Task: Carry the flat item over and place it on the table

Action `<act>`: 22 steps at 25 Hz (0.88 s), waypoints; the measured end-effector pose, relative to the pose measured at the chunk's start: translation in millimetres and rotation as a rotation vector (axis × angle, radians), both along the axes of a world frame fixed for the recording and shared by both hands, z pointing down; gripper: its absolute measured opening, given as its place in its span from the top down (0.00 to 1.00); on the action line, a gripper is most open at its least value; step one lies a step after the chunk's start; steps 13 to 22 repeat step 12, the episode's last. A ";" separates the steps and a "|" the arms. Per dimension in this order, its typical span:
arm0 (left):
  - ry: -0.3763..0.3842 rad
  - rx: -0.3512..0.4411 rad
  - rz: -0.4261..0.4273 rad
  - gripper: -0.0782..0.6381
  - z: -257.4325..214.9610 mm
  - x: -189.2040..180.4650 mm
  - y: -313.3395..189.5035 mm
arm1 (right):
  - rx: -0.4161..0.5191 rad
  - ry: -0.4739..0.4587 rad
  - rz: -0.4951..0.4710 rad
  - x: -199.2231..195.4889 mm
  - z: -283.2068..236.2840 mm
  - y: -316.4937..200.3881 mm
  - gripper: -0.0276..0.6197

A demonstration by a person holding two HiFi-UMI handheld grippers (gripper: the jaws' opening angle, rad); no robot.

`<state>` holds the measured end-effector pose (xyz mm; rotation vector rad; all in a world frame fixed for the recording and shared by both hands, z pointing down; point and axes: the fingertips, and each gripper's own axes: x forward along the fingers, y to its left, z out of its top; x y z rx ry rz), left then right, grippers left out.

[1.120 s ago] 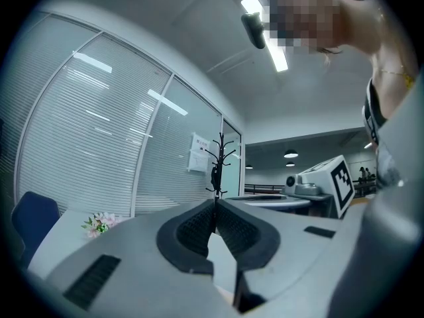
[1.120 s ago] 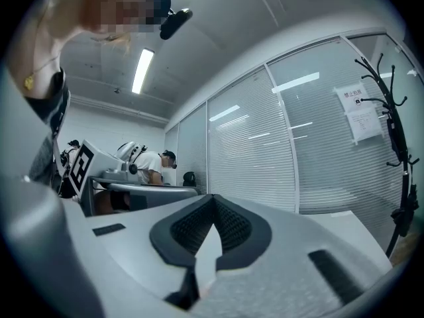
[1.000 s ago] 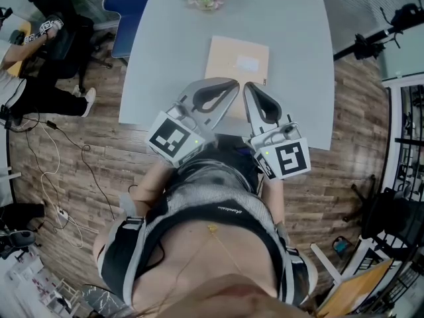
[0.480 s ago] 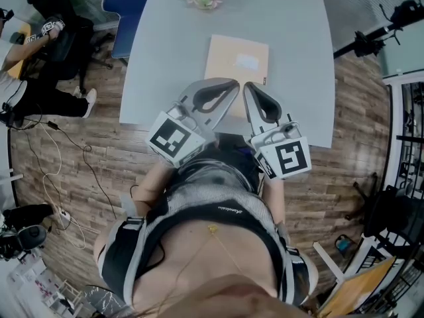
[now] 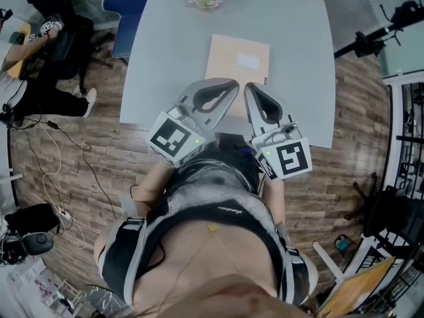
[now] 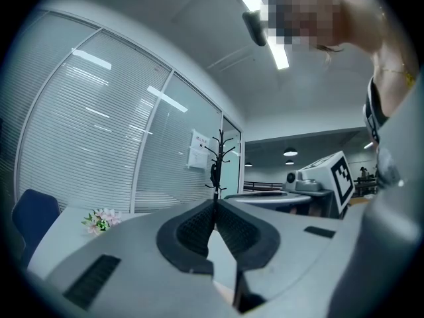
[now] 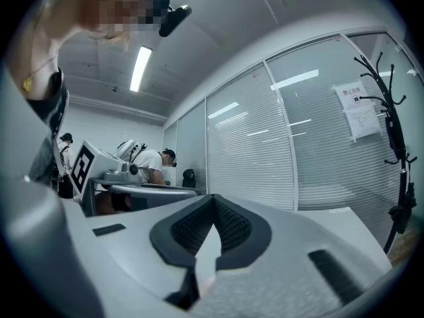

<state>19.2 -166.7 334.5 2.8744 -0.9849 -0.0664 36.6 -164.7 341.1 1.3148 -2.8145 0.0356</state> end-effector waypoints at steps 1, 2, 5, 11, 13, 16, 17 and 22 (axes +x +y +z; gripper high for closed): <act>-0.001 -0.004 -0.002 0.87 1.6 -0.8 -0.2 | -0.002 0.001 -0.001 -0.3 0.4 -0.3 0.95; -0.002 -0.006 -0.004 0.87 2.5 -1.2 -0.4 | -0.004 0.001 -0.002 -0.6 0.9 -0.6 0.95; 0.003 0.000 -0.003 0.87 0.5 -1.0 -0.6 | -0.006 0.002 -0.004 -1.3 1.4 -0.6 0.95; 0.011 0.011 0.006 0.87 1.6 -2.5 -3.9 | -0.012 0.009 0.001 -2.1 2.7 -4.7 0.95; 0.011 0.008 0.003 0.87 1.0 -3.3 -4.6 | -0.012 0.010 0.002 -2.2 2.9 -5.4 0.95; 0.011 0.008 0.003 0.87 1.0 -3.3 -4.6 | -0.012 0.010 0.002 -2.2 2.9 -5.4 0.95; 0.011 0.008 0.003 0.87 1.0 -3.3 -4.6 | -0.012 0.010 0.002 -2.2 2.9 -5.4 0.95; 0.011 0.008 0.003 0.87 1.0 -3.3 -4.6 | -0.012 0.010 0.002 -2.2 2.9 -5.4 0.95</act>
